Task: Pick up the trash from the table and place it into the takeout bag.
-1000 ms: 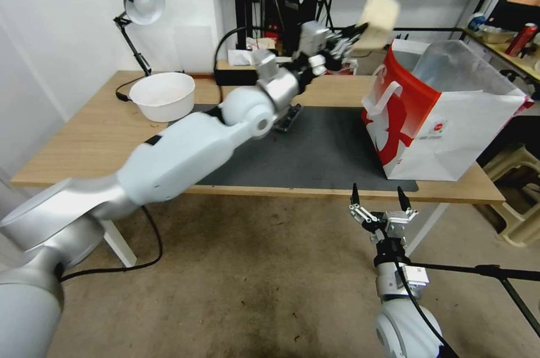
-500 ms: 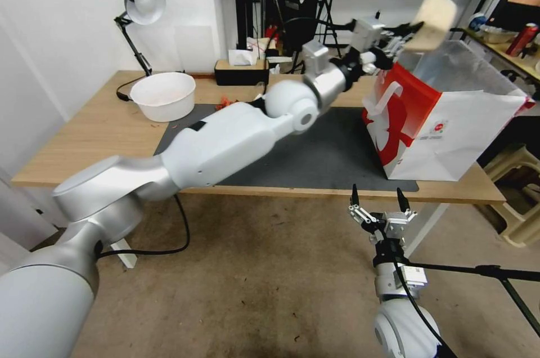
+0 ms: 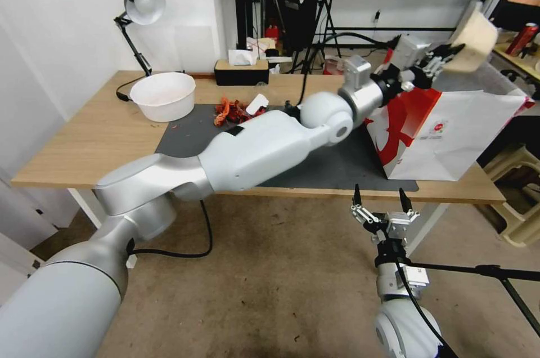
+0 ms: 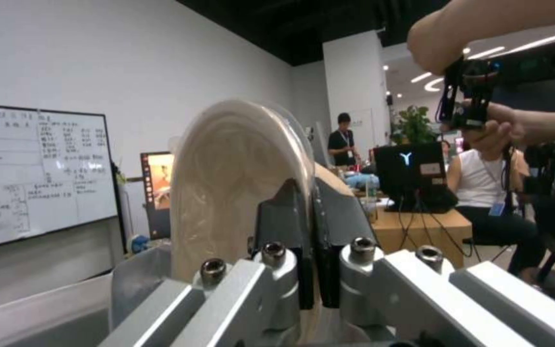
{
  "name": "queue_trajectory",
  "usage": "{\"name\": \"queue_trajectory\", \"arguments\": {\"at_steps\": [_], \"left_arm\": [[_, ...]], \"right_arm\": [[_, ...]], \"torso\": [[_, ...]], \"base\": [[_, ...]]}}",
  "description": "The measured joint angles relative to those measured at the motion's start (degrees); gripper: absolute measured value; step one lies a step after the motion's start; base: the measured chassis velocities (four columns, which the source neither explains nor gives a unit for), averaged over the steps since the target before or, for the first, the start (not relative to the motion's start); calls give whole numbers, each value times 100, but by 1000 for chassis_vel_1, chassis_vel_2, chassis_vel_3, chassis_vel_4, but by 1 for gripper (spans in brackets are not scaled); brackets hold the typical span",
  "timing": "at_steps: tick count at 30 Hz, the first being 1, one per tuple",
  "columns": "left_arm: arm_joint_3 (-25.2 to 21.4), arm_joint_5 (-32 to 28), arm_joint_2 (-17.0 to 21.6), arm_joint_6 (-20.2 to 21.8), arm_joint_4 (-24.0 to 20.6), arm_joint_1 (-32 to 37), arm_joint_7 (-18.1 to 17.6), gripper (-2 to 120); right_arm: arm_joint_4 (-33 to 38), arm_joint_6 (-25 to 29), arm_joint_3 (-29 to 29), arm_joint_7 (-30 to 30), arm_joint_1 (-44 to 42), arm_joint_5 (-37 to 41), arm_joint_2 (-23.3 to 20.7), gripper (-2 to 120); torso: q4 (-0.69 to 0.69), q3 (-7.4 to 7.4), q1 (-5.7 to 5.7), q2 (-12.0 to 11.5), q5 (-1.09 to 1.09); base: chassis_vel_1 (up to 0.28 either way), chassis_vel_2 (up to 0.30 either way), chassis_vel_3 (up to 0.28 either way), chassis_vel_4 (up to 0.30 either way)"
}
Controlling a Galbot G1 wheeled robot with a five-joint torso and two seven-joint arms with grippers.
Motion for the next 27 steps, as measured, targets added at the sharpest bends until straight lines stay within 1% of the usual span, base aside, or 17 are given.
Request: {"name": "queue_trajectory", "arguments": {"at_steps": [3,4,6,7,9,10,12,13,15,16,18,20,21,22,24,25,27], "left_arm": [[7,45,-49,18,66,4,-48,12],[7,45,-49,18,66,4,-48,12],[7,67,-89,29,97,7,-86,23],[7,67,-89,29,97,7,-86,23],[-19,77,-111,35,99,9,-141,35],[-19,77,-111,35,99,9,-141,35],[-112,82,-98,45,61,9,-208,45],[-112,82,-98,45,61,9,-208,45],[-208,72,-6,101,-49,10,-298,55],[-208,72,-6,101,-49,10,-298,55],[-305,42,191,143,-169,21,-357,67],[-327,29,266,151,-210,37,-373,71],[-382,8,483,172,-310,92,-402,77],[-382,8,483,172,-310,92,-402,77],[-512,-8,805,224,-477,223,-447,88],[-512,-8,805,224,-477,223,-447,88],[-694,-21,1058,276,-638,390,-520,97]], "right_arm": [[-4,7,1,-2,1,3,3,100],[-4,7,1,-2,1,3,3,100],[-6,9,12,-3,4,13,2,100],[-6,9,12,-3,4,13,2,100],[-7,10,22,-3,8,20,0,100],[-7,10,22,-3,8,20,0,100],[-7,10,42,-3,8,26,-4,100],[-7,10,42,-3,8,26,-4,100],[-4,10,61,-3,3,31,-6,100],[-4,10,61,-3,3,31,-6,100],[6,9,67,-4,3,32,-5,100],[7,9,67,-4,5,32,-3,100],[17,6,66,-5,8,32,2,100],[17,6,66,-5,8,32,2,100],[31,-1,62,-5,6,32,3,100],[31,-1,62,-5,6,32,3,100],[50,-8,63,-5,-1,31,0,100]], "torso": [[0,0,0,0,0],[0,0,0,0,0],[0,0,0,0,-1],[0,0,0,0,-1],[0,0,0,0,0],[0,0,0,0,0],[0,0,0,0,-1],[0,0,0,0,-1],[-1,0,0,0,0],[-1,0,0,0,0],[-1,0,0,0,-1],[0,0,0,0,-1],[-1,0,0,0,-2],[-1,0,0,0,-2],[1,0,0,0,-2],[1,0,0,0,-2],[1,0,0,0,-3]], "base": [[0,0,0,0],[0,0,0,0],[0,0,0,0],[0,0,0,0],[0,0,0,0],[0,0,0,0],[0,0,0,0],[0,0,0,0],[0,0,0,0],[0,0,0,0],[0,0,0,0],[0,0,0,0],[0,0,0,0],[0,0,0,0],[0,0,0,0],[0,0,0,0],[0,0,0,0]]}}
